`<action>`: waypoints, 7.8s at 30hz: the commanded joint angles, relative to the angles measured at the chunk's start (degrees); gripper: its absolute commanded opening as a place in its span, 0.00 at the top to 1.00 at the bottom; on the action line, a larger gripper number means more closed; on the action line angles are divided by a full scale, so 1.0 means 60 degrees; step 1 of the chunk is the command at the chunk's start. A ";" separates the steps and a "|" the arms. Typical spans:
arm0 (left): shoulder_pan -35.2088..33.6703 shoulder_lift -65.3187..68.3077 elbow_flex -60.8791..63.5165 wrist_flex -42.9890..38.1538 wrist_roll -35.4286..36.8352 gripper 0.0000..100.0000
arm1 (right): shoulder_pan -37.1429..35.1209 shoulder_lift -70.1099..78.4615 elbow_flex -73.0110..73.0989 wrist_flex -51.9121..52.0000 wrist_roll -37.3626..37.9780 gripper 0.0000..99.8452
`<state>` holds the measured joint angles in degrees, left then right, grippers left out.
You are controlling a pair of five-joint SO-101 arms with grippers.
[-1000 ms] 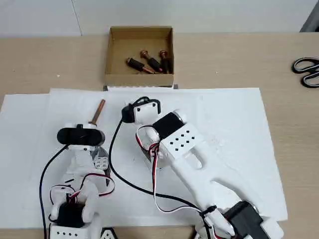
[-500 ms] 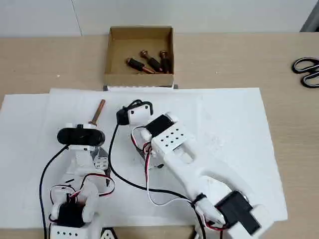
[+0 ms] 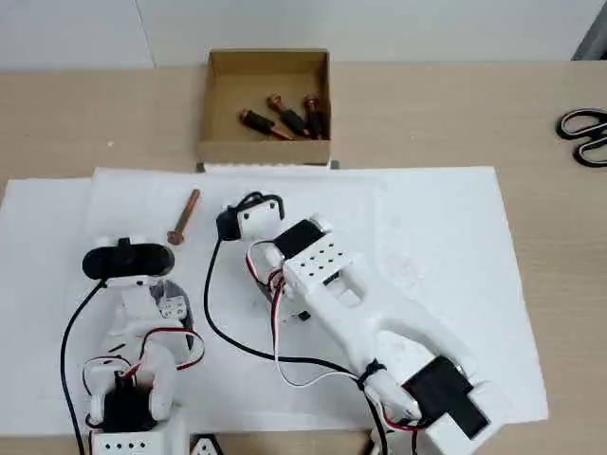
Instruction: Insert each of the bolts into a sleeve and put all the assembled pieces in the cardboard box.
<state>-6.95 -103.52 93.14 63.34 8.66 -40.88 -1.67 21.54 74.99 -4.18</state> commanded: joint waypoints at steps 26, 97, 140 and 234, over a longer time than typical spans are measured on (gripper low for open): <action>0.0015 -0.0103 -0.0022 -0.0205 0.0015 0.99 | -0.0066 -0.0022 0.0059 -0.0125 0.0879 0.79; 0.0029 0.0542 -0.3495 0.0308 0.0220 0.99 | 0.2923 -0.4769 0.0161 0.3744 -0.0586 1.00; -0.0469 2.2330 -2.1048 0.6168 -0.2139 0.94 | 0.7201 -0.7172 0.1978 0.2527 -0.0557 1.00; 0.0366 1.9546 -1.7634 0.6110 1.4212 0.99 | 0.7128 -0.7187 0.1993 0.2132 -0.0689 1.00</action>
<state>-4.48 14.37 -12.44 99.21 93.93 1.76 -43.08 33.67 88.35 -8.13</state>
